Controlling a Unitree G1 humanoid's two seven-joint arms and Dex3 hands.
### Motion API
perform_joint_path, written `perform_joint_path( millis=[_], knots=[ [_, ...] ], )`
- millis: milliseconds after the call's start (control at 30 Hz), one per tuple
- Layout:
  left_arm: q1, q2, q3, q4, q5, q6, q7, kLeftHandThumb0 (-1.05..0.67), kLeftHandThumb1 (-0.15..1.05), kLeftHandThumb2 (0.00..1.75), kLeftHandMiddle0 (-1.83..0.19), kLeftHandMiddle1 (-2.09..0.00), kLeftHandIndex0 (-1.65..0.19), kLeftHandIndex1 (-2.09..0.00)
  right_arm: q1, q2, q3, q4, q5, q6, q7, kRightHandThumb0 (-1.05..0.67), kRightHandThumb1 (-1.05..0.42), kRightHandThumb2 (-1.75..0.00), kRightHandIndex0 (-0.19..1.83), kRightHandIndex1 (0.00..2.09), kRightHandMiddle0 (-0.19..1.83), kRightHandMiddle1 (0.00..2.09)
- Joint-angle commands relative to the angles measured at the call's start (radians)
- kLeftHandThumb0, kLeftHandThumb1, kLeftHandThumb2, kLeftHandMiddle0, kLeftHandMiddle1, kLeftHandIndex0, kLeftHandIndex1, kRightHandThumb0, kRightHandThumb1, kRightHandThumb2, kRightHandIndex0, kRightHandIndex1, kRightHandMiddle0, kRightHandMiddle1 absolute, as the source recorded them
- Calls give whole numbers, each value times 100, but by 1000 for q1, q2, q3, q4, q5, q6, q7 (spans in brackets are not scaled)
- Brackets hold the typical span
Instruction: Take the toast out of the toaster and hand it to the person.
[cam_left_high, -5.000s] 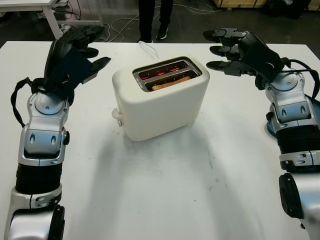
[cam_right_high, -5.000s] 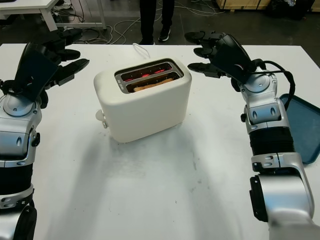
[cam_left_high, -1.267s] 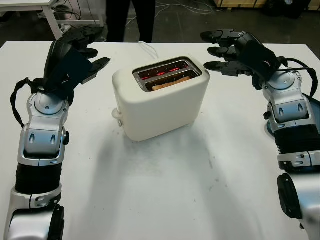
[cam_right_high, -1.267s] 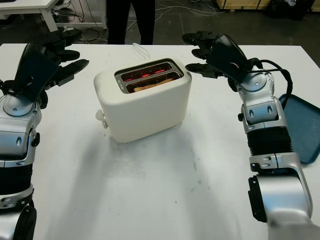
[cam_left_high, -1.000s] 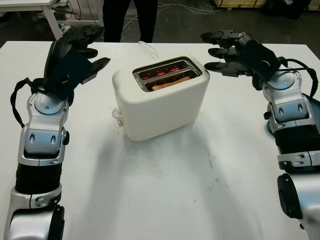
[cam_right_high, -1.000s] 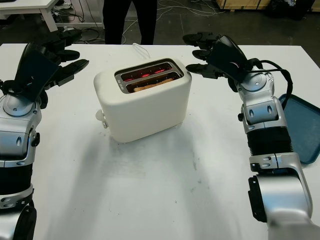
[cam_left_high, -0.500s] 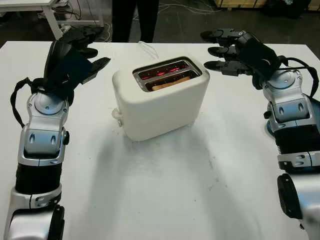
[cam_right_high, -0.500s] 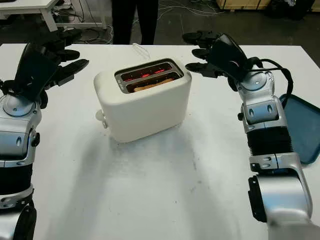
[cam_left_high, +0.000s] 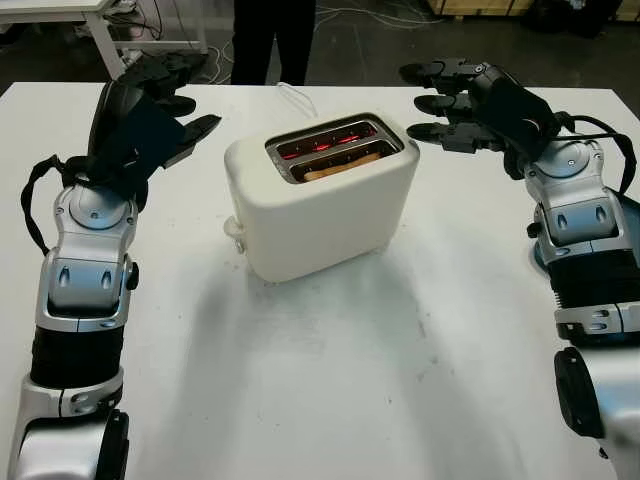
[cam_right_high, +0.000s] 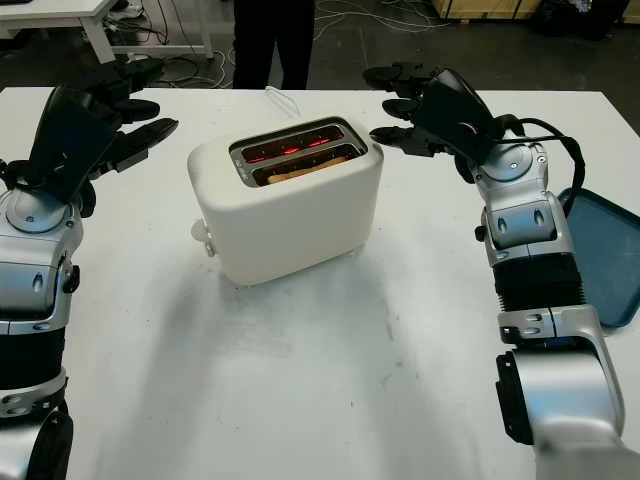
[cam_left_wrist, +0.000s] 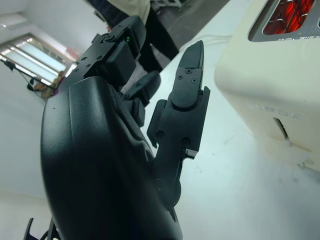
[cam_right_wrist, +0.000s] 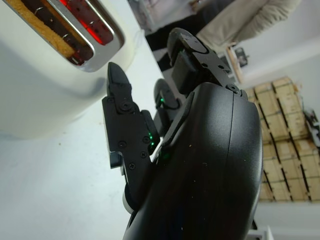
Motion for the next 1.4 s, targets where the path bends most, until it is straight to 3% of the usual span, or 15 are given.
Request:
perform_joint_path(
  millis=[0, 1367],
  knots=[
    [3, 12, 2, 6, 7, -19, -6, -27, 92, 15, -30, -80, -58, -5, 9, -2, 3, -14, -1, 12, -3, -14, -92, -12, 44, 0, 45, 0],
    [3, 12, 2, 7, 12, -19, -2, -27, 92, 15, -30, -81, -58, -5, 8, -2, 3, -9, 3, 6, -1, -14, -92, -11, 44, 0, 45, 0]
  ],
)
